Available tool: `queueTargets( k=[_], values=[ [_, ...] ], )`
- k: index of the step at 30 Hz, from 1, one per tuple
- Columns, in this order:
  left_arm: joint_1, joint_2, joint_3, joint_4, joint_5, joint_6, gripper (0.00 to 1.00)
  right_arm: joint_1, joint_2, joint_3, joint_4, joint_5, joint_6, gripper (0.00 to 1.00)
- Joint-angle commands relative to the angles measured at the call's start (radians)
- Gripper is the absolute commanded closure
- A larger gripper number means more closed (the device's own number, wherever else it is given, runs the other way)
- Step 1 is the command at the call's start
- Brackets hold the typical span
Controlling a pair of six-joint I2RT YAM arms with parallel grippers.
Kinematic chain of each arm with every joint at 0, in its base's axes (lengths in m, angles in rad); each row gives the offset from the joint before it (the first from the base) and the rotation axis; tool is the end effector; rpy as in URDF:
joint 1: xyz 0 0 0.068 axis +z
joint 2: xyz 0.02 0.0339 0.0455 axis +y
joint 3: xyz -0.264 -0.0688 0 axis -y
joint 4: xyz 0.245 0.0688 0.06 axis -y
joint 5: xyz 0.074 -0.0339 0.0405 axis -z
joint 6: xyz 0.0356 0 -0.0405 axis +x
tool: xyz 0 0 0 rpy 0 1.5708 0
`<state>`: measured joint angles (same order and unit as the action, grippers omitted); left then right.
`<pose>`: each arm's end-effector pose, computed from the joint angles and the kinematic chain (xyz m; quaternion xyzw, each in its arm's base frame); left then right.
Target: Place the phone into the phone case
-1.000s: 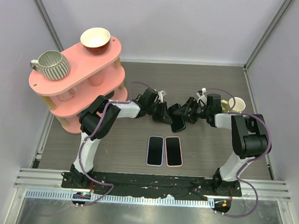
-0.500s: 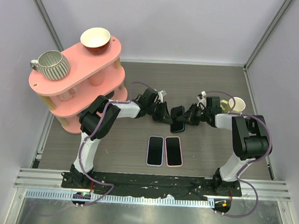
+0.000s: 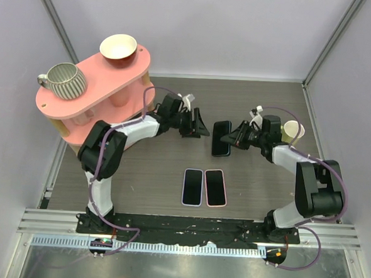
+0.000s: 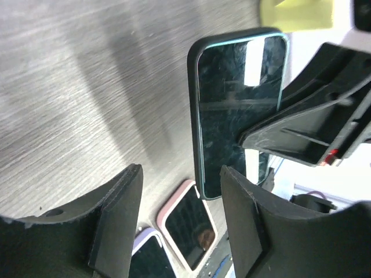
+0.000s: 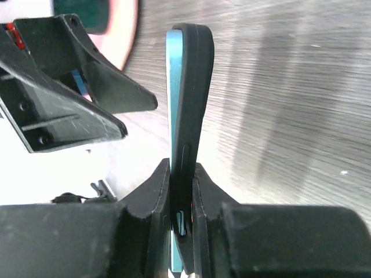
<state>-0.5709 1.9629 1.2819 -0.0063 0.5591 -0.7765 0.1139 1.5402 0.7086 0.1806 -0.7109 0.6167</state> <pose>0.3512 -0.2480 0.1837 0.0282 0.8764 -0.4513 0.1655 0.2970 0.0574 0.1756 0.0594 0.8521 0.4399 0.2773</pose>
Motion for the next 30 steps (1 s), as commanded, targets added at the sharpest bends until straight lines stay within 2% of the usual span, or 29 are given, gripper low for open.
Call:
queueTargets(
  k=[1, 6, 9, 13, 21, 23, 24, 27, 30],
  values=[
    [0.009, -0.133, -0.019, 0.002, 0.067, 0.039, 0.39, 0.001, -0.127, -0.038, 0.247, -0.116, 0.165, 0.99],
    [0.008, -0.174, -0.095, 0.124, 0.197, -0.015, 0.39, 0.004, -0.199, -0.086, 0.489, -0.2, 0.351, 0.99],
    [0.008, -0.171, -0.145, 0.291, 0.264, -0.116, 0.39, 0.006, -0.238, -0.109, 0.598, -0.219, 0.446, 0.99],
    [0.005, -0.165, -0.199, 0.57, 0.357, -0.261, 0.41, 0.021, -0.267, -0.11, 0.606, -0.223, 0.474, 0.97],
    [-0.024, -0.156, -0.256, 0.819, 0.395, -0.409, 0.43, 0.069, -0.301, -0.139, 0.631, -0.188, 0.509, 0.96],
    [-0.027, -0.156, -0.268, 0.822, 0.394, -0.414, 0.48, 0.078, -0.305, -0.141, 0.651, -0.191, 0.529, 0.95],
    [-0.029, -0.156, -0.27, 0.83, 0.395, -0.418, 0.58, 0.076, -0.31, -0.144, 0.657, -0.19, 0.537, 0.95],
    [-0.029, -0.162, -0.283, 0.853, 0.403, -0.438, 0.81, 0.078, -0.327, -0.139, 0.662, -0.186, 0.561, 0.82],
    [-0.029, -0.173, -0.285, 0.858, 0.424, -0.443, 0.91, 0.078, -0.354, -0.127, 0.657, -0.183, 0.578, 0.64]
  ],
)
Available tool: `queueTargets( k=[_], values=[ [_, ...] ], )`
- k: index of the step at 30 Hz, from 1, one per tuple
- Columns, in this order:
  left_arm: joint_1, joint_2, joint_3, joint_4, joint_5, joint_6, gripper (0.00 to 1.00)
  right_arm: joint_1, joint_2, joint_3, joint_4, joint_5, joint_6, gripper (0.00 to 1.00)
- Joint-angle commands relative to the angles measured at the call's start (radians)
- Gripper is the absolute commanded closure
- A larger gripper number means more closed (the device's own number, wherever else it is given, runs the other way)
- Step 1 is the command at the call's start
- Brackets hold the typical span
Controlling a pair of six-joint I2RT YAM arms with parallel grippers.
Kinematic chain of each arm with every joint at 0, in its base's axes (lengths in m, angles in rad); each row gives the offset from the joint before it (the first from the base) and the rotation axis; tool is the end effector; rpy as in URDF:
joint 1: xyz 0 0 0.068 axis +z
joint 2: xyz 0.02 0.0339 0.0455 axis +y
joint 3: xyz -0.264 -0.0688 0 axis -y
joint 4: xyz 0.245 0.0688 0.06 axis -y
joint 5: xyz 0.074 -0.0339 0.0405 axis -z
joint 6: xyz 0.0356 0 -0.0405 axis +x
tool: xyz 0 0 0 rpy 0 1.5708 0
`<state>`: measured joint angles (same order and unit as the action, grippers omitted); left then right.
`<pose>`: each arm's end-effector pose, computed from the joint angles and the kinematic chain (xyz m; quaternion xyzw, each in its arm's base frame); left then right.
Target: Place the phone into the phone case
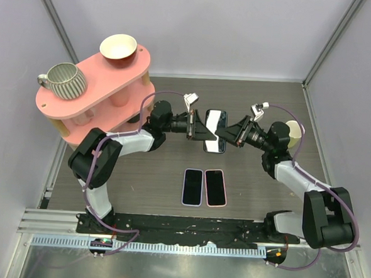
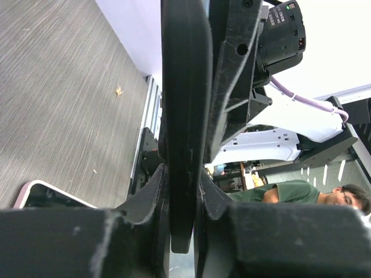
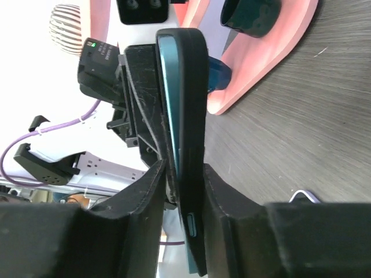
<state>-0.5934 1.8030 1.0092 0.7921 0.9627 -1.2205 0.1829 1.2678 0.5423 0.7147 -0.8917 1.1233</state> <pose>0.3067 -0.2421 0.2376 0.1177 0.6976 -0.6951 0.1278 0.2513 0.0747 0.2468 0.0202 0.7092 0.6290 0.3177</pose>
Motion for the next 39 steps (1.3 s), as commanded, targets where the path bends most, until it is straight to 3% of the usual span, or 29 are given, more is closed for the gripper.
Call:
queueTargets(
  k=[1, 4, 7, 12, 21, 25, 26, 29, 32, 34, 36, 38, 39],
  values=[
    [-0.005, -0.016, -0.014, 0.062, 0.025, 0.001, 0.94, 0.009, -0.088, 0.044, 0.114, 0.0, 0.075, 0.52],
    [-0.006, -0.028, -0.024, 0.071, 0.048, -0.002, 1.0, 0.009, -0.113, 0.057, 0.103, 0.022, 0.076, 0.39],
    [-0.006, -0.036, -0.034, 0.094, 0.077, -0.014, 1.0, 0.004, -0.114, 0.082, 0.104, 0.031, 0.076, 0.36],
    [-0.011, -0.037, -0.046, 0.156, 0.123, -0.051, 1.0, -0.008, -0.081, 0.111, 0.144, 0.024, 0.084, 0.37],
    [-0.014, 0.025, -0.047, 0.398, 0.172, -0.229, 1.0, -0.057, 0.044, 0.096, 0.501, -0.032, 0.282, 0.48],
    [-0.016, 0.041, -0.041, 0.414, 0.174, -0.244, 1.0, -0.062, 0.067, 0.102, 0.511, -0.047, 0.282, 0.66],
    [-0.014, 0.042, -0.043, 0.412, 0.171, -0.244, 1.0, -0.062, 0.07, 0.105, 0.506, -0.049, 0.279, 0.78],
    [-0.014, 0.045, -0.041, 0.388, 0.166, -0.228, 1.0, -0.065, 0.062, 0.107, 0.463, -0.052, 0.248, 0.99],
    [-0.014, 0.044, -0.043, 0.339, 0.162, -0.194, 1.0, -0.066, 0.024, 0.117, 0.34, -0.046, 0.156, 0.99],
    [-0.016, 0.041, -0.041, 0.297, 0.156, -0.175, 1.0, -0.066, -0.007, 0.142, 0.156, -0.033, 0.02, 0.99],
    [-0.016, 0.036, -0.038, 0.263, 0.154, -0.151, 1.0, -0.066, -0.047, 0.188, -0.059, -0.012, -0.075, 0.77],
    [-0.016, 0.033, -0.037, 0.243, 0.151, -0.136, 1.0, -0.066, -0.057, 0.208, -0.125, -0.007, -0.146, 0.65],
    [-0.016, 0.033, -0.034, 0.225, 0.146, -0.122, 1.0, -0.066, -0.058, 0.222, -0.13, -0.007, -0.146, 0.65]
  ],
)
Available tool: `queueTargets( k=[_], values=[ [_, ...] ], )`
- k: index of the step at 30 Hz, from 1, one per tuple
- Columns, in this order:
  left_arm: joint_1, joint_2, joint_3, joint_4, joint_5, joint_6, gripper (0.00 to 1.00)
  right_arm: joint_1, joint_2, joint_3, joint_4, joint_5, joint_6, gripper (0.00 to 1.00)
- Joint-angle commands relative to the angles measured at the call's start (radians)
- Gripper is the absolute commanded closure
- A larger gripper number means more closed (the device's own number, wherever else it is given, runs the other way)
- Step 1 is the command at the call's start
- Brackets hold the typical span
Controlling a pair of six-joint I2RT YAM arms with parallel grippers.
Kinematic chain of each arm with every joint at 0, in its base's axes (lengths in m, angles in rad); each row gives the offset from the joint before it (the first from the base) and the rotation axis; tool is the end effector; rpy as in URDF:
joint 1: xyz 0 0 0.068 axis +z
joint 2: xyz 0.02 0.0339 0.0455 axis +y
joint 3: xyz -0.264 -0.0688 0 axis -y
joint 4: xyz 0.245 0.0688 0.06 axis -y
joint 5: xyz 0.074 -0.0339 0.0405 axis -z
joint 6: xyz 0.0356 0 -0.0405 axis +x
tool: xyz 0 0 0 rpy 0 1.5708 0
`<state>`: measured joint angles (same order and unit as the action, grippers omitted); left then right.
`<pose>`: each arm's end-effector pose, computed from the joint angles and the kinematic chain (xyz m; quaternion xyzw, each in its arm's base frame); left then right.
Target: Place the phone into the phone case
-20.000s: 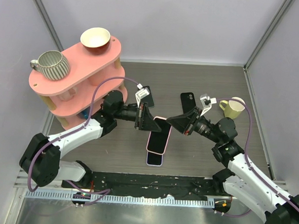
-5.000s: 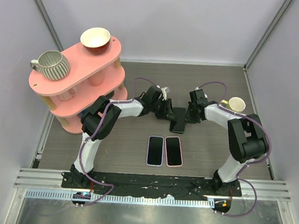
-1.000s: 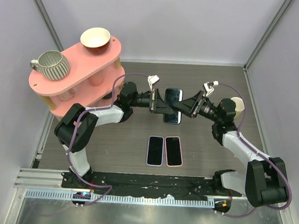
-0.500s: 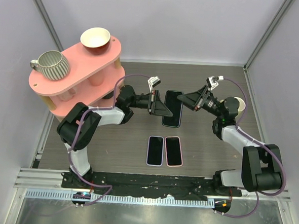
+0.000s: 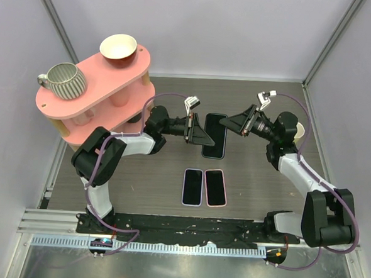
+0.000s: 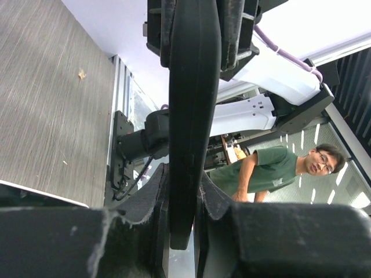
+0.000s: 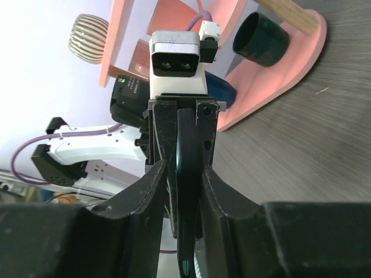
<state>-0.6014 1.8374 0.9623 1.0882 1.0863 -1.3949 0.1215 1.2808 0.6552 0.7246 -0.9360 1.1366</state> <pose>0.2965 -0.2416 0.2377 0.1633 0.6512 -0.7358 0.0883 0.2674 0.0615 0.2810 -0.0010 0.6861 0.6341 0.3567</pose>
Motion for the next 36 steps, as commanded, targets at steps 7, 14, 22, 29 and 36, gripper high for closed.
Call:
queueTargets(
  k=[7, 14, 22, 29, 36],
  values=[
    [-0.014, -0.012, 0.024, -0.158, -0.005, 0.12, 1.0, -0.005, -0.057, 0.127, -0.149, 0.026, -0.172, 0.99],
    [-0.031, -0.102, 0.105, -0.614, -0.121, 0.44, 1.0, -0.006, -0.116, 0.141, -0.344, 0.045, -0.319, 0.65],
    [-0.034, -0.161, 0.133, -0.764, -0.16, 0.566, 1.0, -0.006, -0.153, 0.058, -0.301, 0.016, -0.296, 0.82],
    [-0.046, -0.211, 0.154, -0.927, -0.221, 0.689, 1.0, -0.005, -0.159, 0.026, -0.14, -0.009, -0.207, 0.93],
    [-0.046, -0.312, 0.142, -0.899, -0.236, 0.646, 1.0, -0.005, -0.182, -0.126, 0.054, -0.092, -0.114, 0.41]
  ],
)
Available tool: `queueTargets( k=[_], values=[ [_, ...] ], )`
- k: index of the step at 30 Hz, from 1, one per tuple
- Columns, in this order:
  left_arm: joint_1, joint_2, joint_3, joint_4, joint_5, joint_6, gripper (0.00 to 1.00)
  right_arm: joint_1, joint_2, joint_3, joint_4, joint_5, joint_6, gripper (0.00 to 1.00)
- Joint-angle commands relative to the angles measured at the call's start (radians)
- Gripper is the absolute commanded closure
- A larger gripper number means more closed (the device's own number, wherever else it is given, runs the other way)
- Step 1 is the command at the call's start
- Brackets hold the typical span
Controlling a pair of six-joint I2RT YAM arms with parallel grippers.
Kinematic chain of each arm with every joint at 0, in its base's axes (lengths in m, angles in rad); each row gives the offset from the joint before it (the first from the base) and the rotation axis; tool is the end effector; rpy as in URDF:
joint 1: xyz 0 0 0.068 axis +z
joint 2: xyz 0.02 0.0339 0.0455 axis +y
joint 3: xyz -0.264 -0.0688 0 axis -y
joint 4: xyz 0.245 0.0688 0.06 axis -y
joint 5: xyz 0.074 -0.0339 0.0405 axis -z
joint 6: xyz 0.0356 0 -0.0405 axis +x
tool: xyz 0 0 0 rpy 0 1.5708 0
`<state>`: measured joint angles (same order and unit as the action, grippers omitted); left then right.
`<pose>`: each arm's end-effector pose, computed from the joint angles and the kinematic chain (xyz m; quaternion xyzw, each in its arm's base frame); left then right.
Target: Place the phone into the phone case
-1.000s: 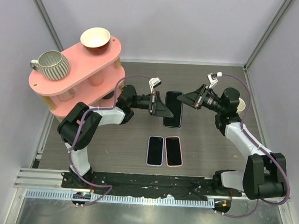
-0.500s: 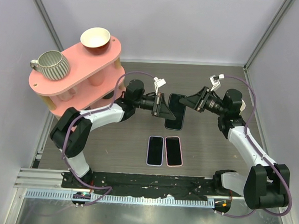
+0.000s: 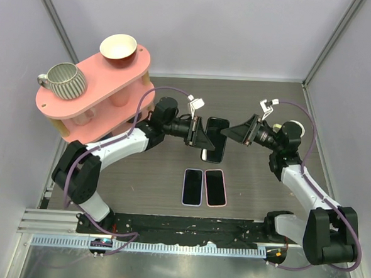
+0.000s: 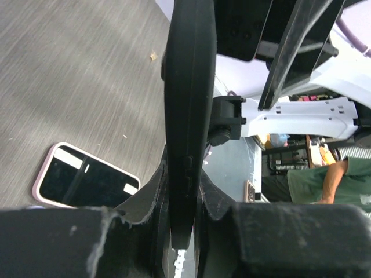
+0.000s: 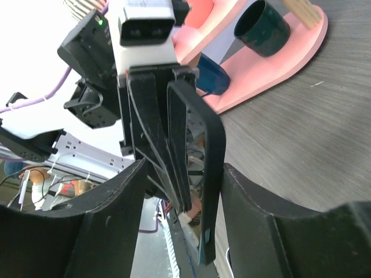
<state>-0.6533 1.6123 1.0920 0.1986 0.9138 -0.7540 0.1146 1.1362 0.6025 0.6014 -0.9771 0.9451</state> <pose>0.2721 -0.2437 0.2773 0.2210 0.7401 -0.6124 0.1686 0.2390 0.0572 0.2863 -0.0706 0.6900 0.6026 0.3947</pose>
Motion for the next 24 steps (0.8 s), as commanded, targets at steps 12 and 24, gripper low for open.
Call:
queueTargets(
  k=[12, 24],
  values=[
    [0.046, -0.16, -0.035, 0.122, -0.127, -0.163, 1.0, 0.036, 0.077, -0.267, 0.753, -0.054, 0.412, 0.37],
    [0.046, -0.172, -0.04, 0.124, -0.141, -0.179, 1.0, 0.109, 0.205, -0.264, 0.997, -0.012, 0.512, 0.48]
  ],
)
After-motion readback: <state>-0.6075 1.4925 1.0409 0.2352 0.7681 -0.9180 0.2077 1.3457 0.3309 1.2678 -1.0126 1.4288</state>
